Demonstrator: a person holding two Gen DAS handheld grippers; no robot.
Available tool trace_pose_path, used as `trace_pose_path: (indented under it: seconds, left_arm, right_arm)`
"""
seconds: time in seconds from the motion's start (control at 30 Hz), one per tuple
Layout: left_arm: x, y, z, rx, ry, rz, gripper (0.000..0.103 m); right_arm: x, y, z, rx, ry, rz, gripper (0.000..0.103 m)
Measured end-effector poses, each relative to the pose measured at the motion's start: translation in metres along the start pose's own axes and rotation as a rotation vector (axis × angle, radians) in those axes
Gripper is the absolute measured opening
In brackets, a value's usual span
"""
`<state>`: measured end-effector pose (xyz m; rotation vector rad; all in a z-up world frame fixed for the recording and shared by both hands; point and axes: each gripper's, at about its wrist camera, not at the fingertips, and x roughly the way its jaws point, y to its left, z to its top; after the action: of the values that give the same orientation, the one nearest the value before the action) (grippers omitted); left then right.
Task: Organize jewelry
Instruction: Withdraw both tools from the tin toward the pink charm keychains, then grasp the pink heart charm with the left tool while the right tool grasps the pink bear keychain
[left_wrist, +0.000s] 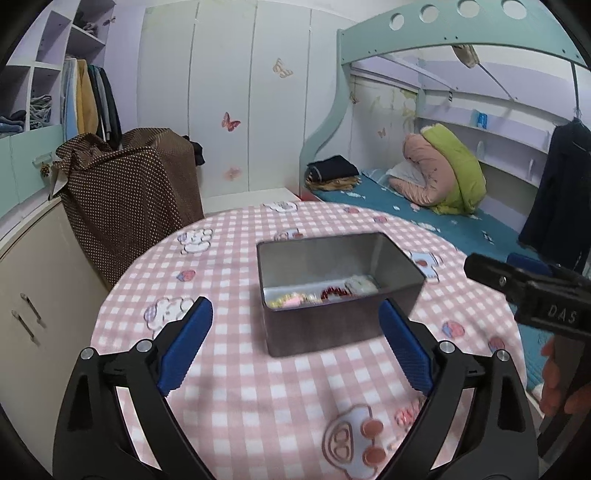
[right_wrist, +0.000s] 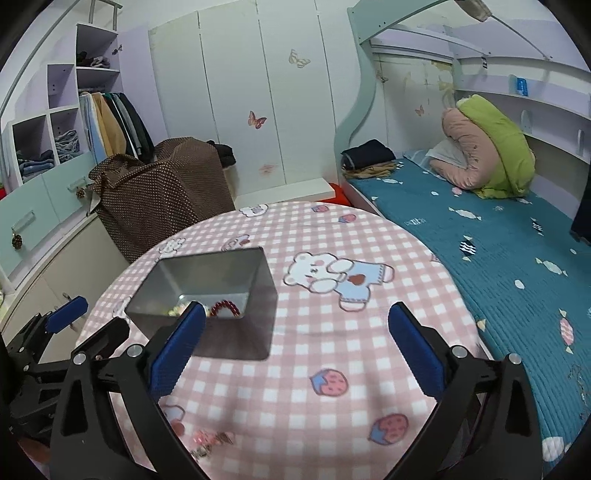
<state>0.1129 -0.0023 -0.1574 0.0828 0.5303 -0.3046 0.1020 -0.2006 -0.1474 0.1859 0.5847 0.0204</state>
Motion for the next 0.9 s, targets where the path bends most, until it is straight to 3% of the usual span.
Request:
trace_pose_path:
  seconds: [0.23,0.53,0.67,0.9]
  left_arm:
    - [-0.007,-0.012,-0.022,0.029,0.062,-0.099,0.092]
    - [-0.007,-0.033,-0.055,0.116,0.146,-0.148,0.094]
    - [-0.006,-0.039,-0.065,0.121,0.172,-0.158,0.094]
    - [-0.006,-0.052,-0.076,0.176,0.186,-0.15,0.091]
  right_arm:
    - [-0.006,-0.009,-0.027,0.033,0.002,-0.055,0.095]
    - [-0.027,-0.017,-0.056,0.046,-0.109,-0.036,0.095]
    - [-0.035,-0.014,-0.067,-0.012,-0.145,-0.083,0.095]
    - [-0.037,-0.018,-0.078,0.03,-0.114,-0.02,0.095]
